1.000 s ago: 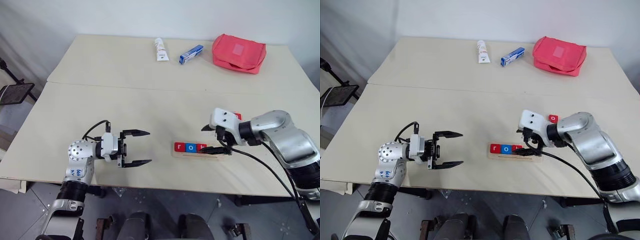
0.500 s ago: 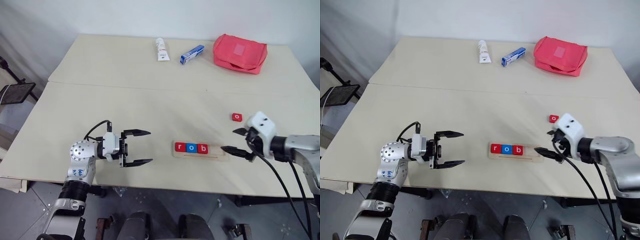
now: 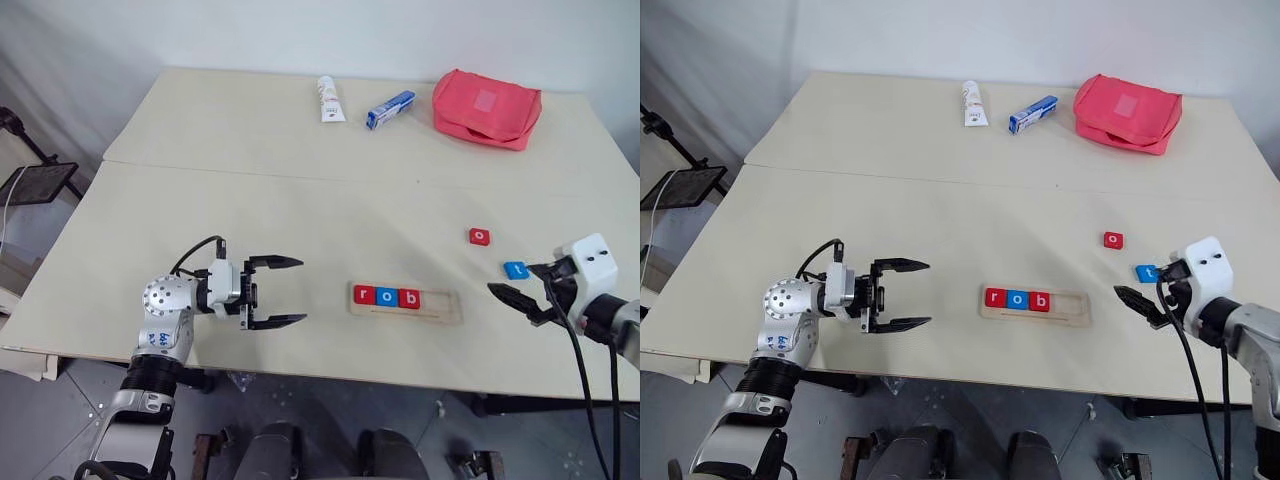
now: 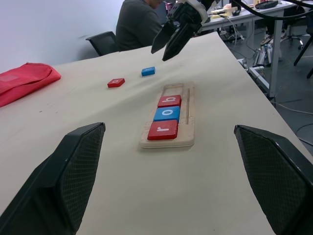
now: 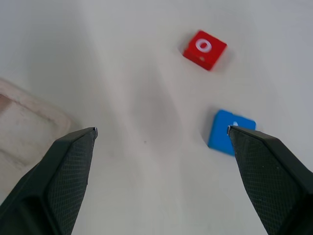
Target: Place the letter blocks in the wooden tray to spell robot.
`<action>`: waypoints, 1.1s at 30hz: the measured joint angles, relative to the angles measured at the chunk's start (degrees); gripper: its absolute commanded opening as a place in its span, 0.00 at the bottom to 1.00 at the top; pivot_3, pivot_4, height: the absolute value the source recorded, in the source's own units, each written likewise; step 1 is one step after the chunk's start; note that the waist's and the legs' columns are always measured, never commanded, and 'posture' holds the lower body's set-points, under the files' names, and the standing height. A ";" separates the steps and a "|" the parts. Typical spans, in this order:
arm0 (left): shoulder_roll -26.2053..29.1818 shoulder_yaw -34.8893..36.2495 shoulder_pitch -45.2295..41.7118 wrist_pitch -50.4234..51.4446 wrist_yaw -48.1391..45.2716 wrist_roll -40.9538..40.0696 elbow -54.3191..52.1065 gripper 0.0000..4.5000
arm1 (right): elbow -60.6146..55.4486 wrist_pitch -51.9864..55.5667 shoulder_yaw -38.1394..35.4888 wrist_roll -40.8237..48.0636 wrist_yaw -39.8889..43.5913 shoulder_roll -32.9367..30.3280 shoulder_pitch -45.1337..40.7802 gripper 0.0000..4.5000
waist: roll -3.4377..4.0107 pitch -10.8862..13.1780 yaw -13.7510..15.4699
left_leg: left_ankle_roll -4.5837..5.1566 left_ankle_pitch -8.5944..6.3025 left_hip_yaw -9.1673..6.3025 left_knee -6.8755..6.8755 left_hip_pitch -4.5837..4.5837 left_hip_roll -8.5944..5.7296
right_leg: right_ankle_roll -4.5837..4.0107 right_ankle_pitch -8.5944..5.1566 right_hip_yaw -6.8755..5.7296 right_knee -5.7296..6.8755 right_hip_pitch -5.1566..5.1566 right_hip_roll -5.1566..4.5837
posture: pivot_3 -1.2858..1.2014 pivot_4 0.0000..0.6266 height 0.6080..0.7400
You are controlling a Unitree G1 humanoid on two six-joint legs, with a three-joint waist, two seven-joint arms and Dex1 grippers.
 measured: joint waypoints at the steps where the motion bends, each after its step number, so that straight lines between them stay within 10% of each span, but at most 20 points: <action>1: 0.00 0.00 -0.01 0.00 -0.06 0.00 0.03 1.00 | 0.00 -0.14 -0.49 0.14 -0.22 0.35 0.26 0.99 | 0.00 0.00 -0.01 | 0.00 0.00 0.00 0.00 0.00 0.00 | 0.00 0.00 -0.01 0.00 0.00 0.00 | 0.52 0.24 1.00; 33: 0.24 0.27 -1.57 0.00 -1.56 -0.03 0.77 1.00 | -0.34 -0.90 -0.79 3.78 -4.62 0.63 -0.68 0.99 | 0.00 0.00 -0.16 | 0.00 0.00 0.03 0.01 0.03 0.02 | 0.00 0.00 0.02 0.00 0.00 0.01 | 0.52 0.24 1.00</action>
